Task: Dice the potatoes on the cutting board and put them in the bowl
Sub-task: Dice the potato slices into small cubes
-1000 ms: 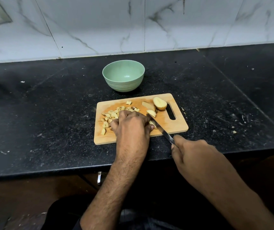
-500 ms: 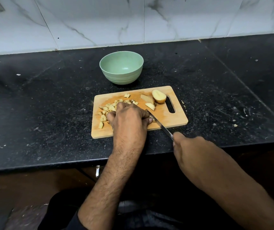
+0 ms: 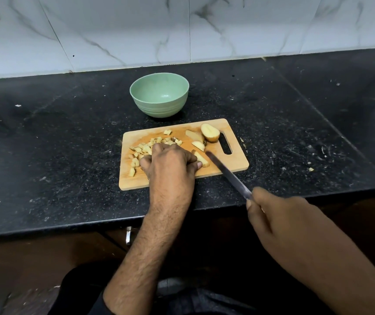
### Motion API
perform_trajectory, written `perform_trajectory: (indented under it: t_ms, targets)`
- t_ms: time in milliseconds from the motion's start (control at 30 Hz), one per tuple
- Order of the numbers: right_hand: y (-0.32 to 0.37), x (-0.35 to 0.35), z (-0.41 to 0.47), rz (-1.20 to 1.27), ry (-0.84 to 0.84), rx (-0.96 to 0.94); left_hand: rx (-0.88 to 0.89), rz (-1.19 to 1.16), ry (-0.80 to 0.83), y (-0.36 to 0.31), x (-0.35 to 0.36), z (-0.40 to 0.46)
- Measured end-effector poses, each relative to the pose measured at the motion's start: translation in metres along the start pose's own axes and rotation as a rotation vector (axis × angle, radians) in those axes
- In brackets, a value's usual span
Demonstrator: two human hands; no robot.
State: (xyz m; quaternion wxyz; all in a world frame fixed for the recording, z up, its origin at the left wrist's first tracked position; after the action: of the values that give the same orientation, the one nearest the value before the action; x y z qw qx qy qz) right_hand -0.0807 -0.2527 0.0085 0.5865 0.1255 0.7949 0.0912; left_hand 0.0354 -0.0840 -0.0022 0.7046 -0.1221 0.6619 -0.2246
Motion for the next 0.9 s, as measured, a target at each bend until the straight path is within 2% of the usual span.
perform_trajectory:
  t_ms: [100,433,633,700,900]
  targets:
    - [0.009,-0.007,0.008,-0.011,-0.070,-0.033,-0.006,-0.016,0.005,0.001,0.001,0.000]
    - [0.004,0.006,0.027,-0.044,0.010,0.002,0.029,0.016,0.010,0.000,-0.004,0.005]
    - [0.002,0.002,0.026,-0.026,-0.018,0.013,0.051,0.042,0.022,-0.003,-0.003,0.005]
    - [-0.001,0.003,0.027,-0.010,-0.015,0.023,0.103,0.078,0.046,-0.007,-0.003,0.008]
    - [-0.014,0.008,0.030,0.053,0.018,0.038,0.435,0.317,0.236,-0.034,0.008,0.023]
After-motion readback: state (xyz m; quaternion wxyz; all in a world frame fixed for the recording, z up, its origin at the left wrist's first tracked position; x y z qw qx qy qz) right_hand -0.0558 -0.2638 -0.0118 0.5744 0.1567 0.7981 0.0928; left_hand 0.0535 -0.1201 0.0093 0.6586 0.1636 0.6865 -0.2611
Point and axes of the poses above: each hand's wrist, its own z-axis towards the middle knuckle, its own x-axis out of the palm, y = z × x, the point moved 10 cm from there along z, towards the middle knuckle, and after that the axes turned 14 degrees about y, right-handed, at the moved point
